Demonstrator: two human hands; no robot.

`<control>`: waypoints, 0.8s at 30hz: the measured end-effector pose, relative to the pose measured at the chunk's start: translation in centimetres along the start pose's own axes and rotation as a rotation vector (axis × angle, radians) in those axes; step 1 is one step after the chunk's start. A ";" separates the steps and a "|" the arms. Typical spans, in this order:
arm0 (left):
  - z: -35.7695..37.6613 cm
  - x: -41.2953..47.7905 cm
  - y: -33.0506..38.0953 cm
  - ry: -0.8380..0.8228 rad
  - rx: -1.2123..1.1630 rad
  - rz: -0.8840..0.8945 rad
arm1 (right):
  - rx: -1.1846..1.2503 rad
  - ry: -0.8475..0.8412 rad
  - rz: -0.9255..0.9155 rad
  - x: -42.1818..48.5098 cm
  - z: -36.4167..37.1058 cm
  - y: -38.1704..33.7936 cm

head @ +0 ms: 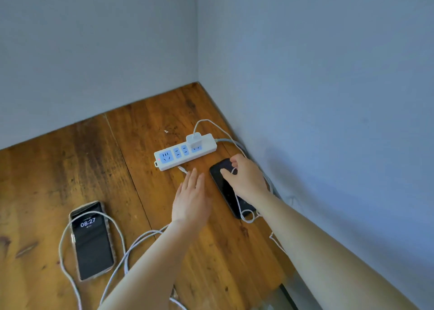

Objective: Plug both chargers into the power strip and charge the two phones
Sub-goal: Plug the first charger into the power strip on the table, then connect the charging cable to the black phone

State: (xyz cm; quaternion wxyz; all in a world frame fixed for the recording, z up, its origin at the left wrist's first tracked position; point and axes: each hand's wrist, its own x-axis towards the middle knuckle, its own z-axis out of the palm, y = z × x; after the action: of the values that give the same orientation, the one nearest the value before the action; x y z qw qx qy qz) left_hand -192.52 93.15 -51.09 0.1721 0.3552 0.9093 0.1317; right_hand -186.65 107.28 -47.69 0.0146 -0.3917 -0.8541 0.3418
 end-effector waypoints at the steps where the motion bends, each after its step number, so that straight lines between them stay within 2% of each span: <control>1: 0.8 -1.0 0.4 -0.028 0.020 0.022 | 0.004 0.027 -0.003 -1.1 -0.4 1.0; 6: 4.5 -5.3 2.0 -0.148 0.089 0.019 | -0.058 0.076 0.018 -6.5 -2.0 7.1; 11: 6.4 -7.5 2.2 -0.276 0.122 -0.022 | -0.152 0.046 0.017 -11.6 -2.2 13.2; 16: 6.8 -8.1 3.0 -0.337 0.205 -0.040 | -0.177 0.173 -0.066 -15.4 -2.8 16.6; 18: 6.7 -7.9 3.1 -0.348 0.226 -0.042 | -0.135 0.190 0.011 -16.3 -2.9 17.4; 20: 6.6 -7.8 3.3 -0.359 0.234 -0.051 | -0.074 0.105 0.174 -17.0 -2.4 18.1; 22: 6.6 -7.8 3.6 -0.357 0.225 -0.069 | -0.055 -0.049 0.316 -17.4 -1.7 18.4; 24: 6.4 -7.6 4.0 -0.372 0.210 -0.086 | -0.086 -0.119 0.335 -17.3 -1.1 18.4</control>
State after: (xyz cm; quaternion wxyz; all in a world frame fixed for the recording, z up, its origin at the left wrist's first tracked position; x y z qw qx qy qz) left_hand -182.29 91.48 -53.76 0.3044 0.3501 0.8850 -0.0391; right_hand -162.20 104.57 -53.59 -0.1096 -0.5078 -0.7902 0.3252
